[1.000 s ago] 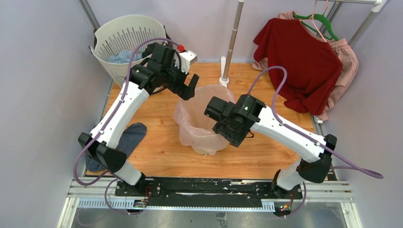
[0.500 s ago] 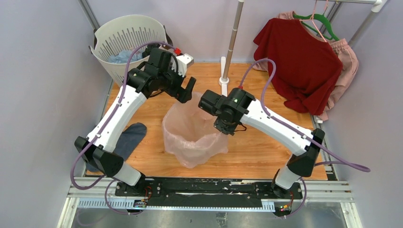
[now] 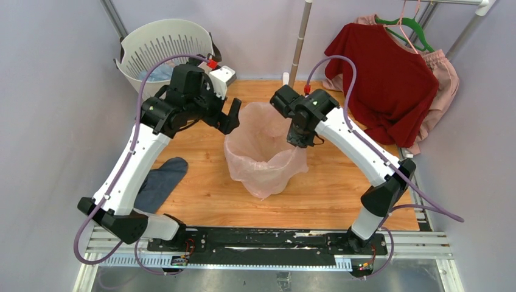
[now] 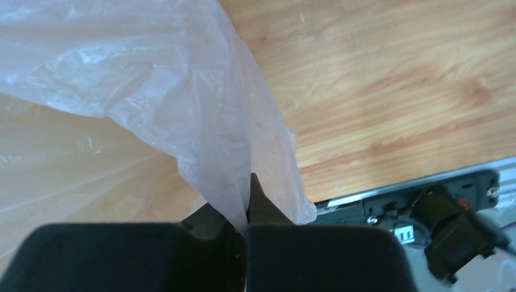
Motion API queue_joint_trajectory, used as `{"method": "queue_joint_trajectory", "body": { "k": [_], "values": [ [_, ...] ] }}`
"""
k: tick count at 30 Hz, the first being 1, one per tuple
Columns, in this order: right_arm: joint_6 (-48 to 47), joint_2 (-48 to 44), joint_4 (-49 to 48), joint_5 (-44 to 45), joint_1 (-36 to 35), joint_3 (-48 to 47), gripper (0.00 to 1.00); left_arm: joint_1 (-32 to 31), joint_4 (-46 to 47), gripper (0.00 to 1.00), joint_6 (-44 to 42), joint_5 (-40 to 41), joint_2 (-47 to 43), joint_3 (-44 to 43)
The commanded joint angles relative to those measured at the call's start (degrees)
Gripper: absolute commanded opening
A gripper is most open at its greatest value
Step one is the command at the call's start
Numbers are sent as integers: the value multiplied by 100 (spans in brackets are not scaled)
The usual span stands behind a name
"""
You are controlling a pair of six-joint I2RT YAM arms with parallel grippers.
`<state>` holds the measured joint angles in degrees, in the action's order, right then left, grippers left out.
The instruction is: Put the trash bags into the trash bin
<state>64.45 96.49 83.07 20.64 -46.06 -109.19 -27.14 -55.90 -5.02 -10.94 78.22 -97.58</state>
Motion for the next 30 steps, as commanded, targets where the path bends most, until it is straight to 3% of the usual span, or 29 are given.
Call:
{"method": "queue_joint_trajectory", "body": {
  "k": [1,7,11,16,22,24,26,27,30],
  "values": [
    [-1932,-152,-682,-257,488,71,0,42,-26,100,167,-108,-135,-42],
    [-3312,-608,-2030,-1168,983,1215,0,42,-18,100,351,-49,-185,127],
    [-3964,-636,-2594,-1921,1387,1470,0,42,-9,100,459,92,-243,312],
    [-5028,-188,-2635,-2772,1478,1100,0,42,79,100,657,158,-284,561],
    [-5135,146,-2270,-2653,1477,826,1,42,267,100,873,413,-447,869],
    [-5116,50,-2270,-2636,1476,833,18,42,390,100,1008,451,-594,1015],
    [-5160,-77,-2195,-2619,1477,686,44,42,562,100,1125,438,-812,1244],
    [-5208,-139,-2139,-2553,1478,590,52,42,676,100,1178,489,-940,1380],
    [-5354,-327,-1852,-2214,1478,224,56,42,890,100,1324,796,-1397,1723]
  ]
}}
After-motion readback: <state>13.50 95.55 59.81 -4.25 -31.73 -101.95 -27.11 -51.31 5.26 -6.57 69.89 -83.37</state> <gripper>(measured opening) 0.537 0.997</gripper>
